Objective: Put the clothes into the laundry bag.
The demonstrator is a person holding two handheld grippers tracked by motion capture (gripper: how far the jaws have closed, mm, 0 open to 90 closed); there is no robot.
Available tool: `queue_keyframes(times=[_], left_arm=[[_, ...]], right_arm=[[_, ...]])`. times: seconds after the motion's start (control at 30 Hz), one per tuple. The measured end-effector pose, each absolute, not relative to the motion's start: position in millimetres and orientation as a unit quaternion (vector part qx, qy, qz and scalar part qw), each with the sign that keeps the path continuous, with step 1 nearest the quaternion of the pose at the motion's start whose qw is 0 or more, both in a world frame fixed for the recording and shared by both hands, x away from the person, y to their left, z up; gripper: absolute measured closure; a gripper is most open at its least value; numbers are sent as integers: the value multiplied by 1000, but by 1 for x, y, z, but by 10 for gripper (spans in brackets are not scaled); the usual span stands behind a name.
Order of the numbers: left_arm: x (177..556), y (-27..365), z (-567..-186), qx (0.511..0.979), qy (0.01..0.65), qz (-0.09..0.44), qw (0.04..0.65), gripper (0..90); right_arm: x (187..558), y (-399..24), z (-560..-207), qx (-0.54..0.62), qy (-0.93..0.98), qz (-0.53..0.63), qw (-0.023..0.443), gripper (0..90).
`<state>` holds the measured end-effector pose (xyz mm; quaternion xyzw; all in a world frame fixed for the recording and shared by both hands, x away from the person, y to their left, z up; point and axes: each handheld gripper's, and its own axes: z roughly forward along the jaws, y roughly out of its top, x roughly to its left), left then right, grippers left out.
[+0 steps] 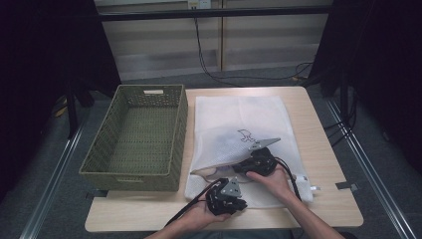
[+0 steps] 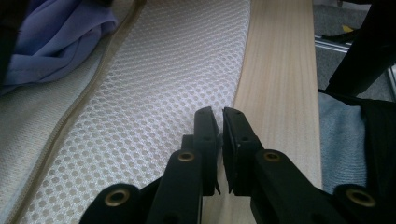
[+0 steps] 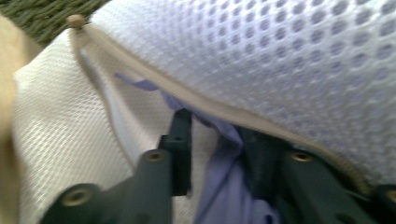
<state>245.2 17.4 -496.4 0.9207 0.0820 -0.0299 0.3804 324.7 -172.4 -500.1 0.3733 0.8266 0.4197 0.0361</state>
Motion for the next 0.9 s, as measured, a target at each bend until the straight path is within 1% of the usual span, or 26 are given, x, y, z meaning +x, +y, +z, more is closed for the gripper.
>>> queue_keyframes(times=[0.03,0.07,0.13,0.2,0.23,0.27,0.47,0.53,0.9], left_arm=[[245,17,-497,919,82,-26,385,848],[246,17,-496,923,79,-27,376,848],[246,17,-496,921,79,-28,380,848],[246,17,-496,923,77,-26,375,848],[245,17,-497,918,81,-27,386,849],[245,17,-496,922,82,-27,377,848],[246,17,-496,921,79,-29,380,849],[246,17,-497,920,79,-29,383,849],[245,17,-496,923,79,-26,376,854]], right_arm=[[326,-172,-500,379,825,417,39,788],[328,-171,-500,384,824,415,40,832],[330,-172,-500,395,820,412,41,873],[332,-172,-501,399,819,411,42,881],[333,-172,-501,399,818,411,43,882],[333,-172,-500,401,819,408,48,883],[341,-171,-502,411,812,410,60,883],[345,-170,-503,412,811,408,76,882],[360,-169,-506,426,799,414,91,878]])
